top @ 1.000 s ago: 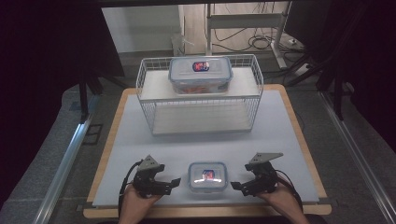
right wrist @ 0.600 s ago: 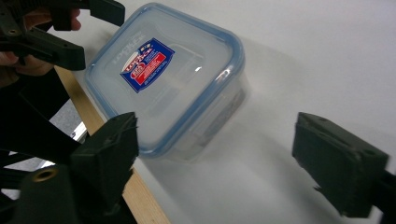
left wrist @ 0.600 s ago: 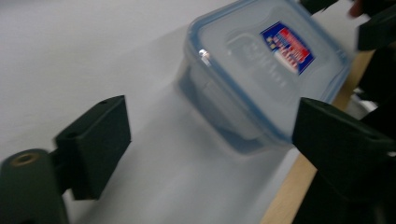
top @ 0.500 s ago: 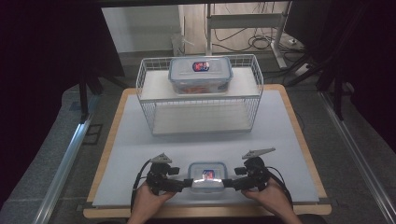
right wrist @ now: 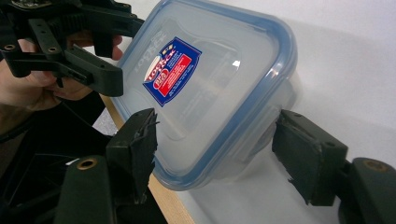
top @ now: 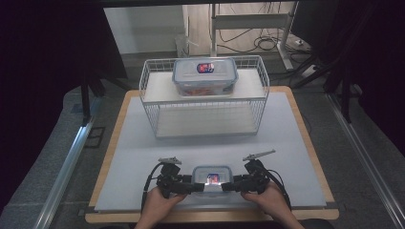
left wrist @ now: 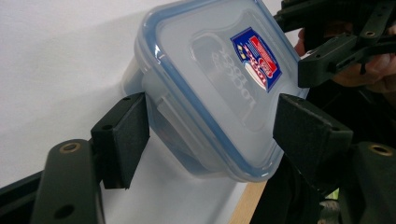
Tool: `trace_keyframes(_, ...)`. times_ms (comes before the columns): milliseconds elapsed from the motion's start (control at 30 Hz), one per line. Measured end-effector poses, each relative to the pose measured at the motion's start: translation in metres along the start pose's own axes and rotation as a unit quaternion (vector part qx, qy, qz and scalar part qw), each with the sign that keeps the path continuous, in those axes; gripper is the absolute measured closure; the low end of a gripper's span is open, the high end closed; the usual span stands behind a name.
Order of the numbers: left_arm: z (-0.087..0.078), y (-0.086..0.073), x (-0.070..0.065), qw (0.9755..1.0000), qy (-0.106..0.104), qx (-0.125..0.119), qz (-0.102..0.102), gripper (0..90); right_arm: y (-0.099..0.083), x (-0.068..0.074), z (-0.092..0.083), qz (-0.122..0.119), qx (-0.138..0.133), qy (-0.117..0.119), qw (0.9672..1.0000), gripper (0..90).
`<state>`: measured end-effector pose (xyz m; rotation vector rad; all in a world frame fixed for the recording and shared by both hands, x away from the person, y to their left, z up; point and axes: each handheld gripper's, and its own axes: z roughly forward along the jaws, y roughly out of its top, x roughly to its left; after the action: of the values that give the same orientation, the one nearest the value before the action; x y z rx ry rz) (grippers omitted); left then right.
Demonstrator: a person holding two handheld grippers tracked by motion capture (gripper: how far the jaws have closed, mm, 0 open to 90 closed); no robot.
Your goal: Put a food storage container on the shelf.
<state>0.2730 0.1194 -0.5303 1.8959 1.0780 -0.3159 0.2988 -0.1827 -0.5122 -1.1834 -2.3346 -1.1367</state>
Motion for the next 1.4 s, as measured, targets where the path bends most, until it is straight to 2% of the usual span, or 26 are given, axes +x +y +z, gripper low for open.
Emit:
trace_keyframes(100,-0.004,0.0,0.0,1.0,0.0,-0.006,-0.005,34.0,0.0,-0.002,-0.001,0.008,-0.005,0.005,0.9999,35.8)
trace_keyframes(233,-0.005,0.0,-0.003,1.0,0.008,-0.005,0.0,35.6,0.0,-0.001,-0.003,0.011,-0.003,0.004,0.9999,37.4)
trace_keyframes(300,-0.009,0.0,-0.004,0.9997,0.014,-0.021,0.002,40.9,0.0,0.001,-0.004,0.004,-0.004,0.0,1.0,39.5)
trace_keyframes(400,-0.013,0.002,-0.006,0.9992,0.016,-0.036,0.01,50.1,0.0,0.001,-0.011,0.004,-0.029,-0.001,0.9996,50.1)
trace_keyframes(533,-0.012,0.001,-0.01,0.999,0.023,-0.035,0.018,48.4,0.003,0.005,-0.017,-0.01,-0.051,-0.019,0.9985,58.1)
trace_keyframes(600,-0.012,-0.001,-0.011,0.9991,0.023,-0.029,0.019,47.6,0.002,0.007,-0.017,-0.016,-0.049,-0.023,0.9984,58.1)
trace_keyframes(667,-0.01,-0.004,-0.011,0.9995,0.018,-0.022,0.014,45.2,0.0,0.007,-0.018,-0.01,-0.044,-0.017,0.9988,57.0)
trace_keyframes(733,-0.009,-0.006,-0.01,0.9996,0.014,-0.024,0.009,43.4,-0.002,0.006,-0.017,-0.008,-0.043,-0.014,0.9989,55.1)
trace_keyframes(900,-0.011,-0.006,-0.01,0.9996,0.01,-0.023,0.013,44.8,-0.005,0.006,-0.016,-0.006,-0.037,-0.009,0.9992,52.9)
trace_keyframes(1067,-0.012,-0.008,-0.008,0.9996,0.002,-0.027,0.007,46.3,-0.01,0.0,-0.013,0.018,-0.032,0.018,0.9992,49.5)
trace_keyframes(1167,-0.013,-0.009,-0.007,0.9996,-0.001,-0.027,0.008,47.0,-0.012,-0.002,-0.011,0.025,-0.03,0.027,0.9989,46.2)
trace_keyframes(1333,-0.015,-0.011,-0.005,0.9995,-0.011,-0.03,0.004,49.0,-0.012,-0.004,-0.012,0.033,-0.038,0.036,0.998,51.3)
trace_keyframes(1400,-0.015,-0.012,-0.006,0.9995,-0.01,-0.03,0.008,49.4,-0.012,-0.004,-0.013,0.035,-0.037,0.039,0.998,52.2)
